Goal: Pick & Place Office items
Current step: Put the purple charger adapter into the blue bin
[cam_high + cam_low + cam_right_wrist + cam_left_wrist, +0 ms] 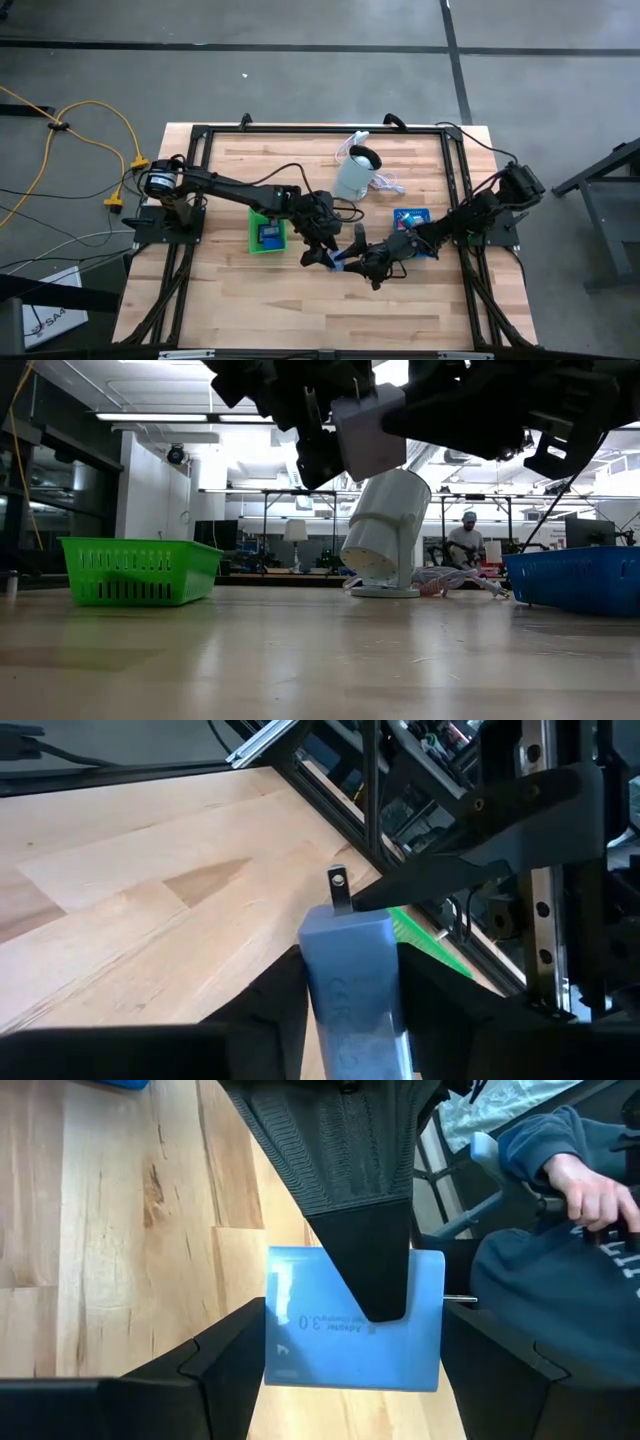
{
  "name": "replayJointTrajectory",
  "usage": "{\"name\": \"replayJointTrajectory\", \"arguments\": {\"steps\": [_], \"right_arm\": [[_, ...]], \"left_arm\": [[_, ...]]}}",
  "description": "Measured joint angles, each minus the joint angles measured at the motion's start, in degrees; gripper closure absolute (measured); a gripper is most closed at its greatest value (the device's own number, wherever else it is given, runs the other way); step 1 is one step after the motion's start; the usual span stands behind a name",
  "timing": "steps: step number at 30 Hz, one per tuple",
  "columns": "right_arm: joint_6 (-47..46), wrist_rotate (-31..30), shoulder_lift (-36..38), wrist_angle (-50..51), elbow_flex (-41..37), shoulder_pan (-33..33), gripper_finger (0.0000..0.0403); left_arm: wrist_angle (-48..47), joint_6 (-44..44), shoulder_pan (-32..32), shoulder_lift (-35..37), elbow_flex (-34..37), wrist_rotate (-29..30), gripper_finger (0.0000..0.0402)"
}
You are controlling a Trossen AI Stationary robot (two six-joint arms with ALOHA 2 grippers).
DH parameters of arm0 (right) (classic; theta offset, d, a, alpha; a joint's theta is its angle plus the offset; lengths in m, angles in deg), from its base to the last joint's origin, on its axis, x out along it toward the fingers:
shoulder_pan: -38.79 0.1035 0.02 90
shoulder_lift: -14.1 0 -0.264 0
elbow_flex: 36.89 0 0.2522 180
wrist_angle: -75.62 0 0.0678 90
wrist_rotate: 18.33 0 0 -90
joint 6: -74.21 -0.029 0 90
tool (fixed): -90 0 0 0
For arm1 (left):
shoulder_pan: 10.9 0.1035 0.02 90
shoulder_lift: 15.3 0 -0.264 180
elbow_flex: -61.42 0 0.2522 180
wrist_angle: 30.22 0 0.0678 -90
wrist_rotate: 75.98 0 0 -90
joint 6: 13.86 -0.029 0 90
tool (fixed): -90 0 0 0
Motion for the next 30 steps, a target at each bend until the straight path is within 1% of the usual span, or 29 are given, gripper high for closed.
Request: {"name": "replayJointTrajectory", "arguments": {"steps": [3,8,15,18,21,25,28,30], "right_arm": [[0.07,0.05,0.00,0.02,0.02,0.00,0.0280],[-0.24,0.03,0.00,0.02,0.02,0.00,0.0274],[-0.33,0.18,0.01,0.15,0.02,0.00,0.0285],[-0.35,0.16,0.02,0.18,0.02,0.00,0.0285],[-1.34,0.00,0.02,0.60,0.01,-0.02,0.0286],[-1.70,0.18,0.02,0.83,-0.05,0.01,0.0287],[-1.60,0.17,0.02,0.85,-0.05,0.30,0.0287],[-1.46,0.20,0.02,0.87,-0.05,0.30,0.0287]], "left_arm": [[0.00,0.03,0.00,0.00,0.00,-0.13,0.0144],[0.00,-0.03,0.00,0.00,0.00,0.01,0.0144],[0.22,2.92,0.00,0.00,0.04,-0.09,0.0144],[0.43,2.11,0.09,0.00,0.08,-0.03,0.0143],[0.47,-0.36,-0.09,0.00,0.11,1.65,0.0127],[1.01,-1.90,-0.79,0.00,0.10,4.54,0.0087],[1.50,-1.77,-0.96,0.00,0.09,4.72,0.0065],[1.71,-1.64,-1.09,0.00,0.10,4.72,0.0060]]}}
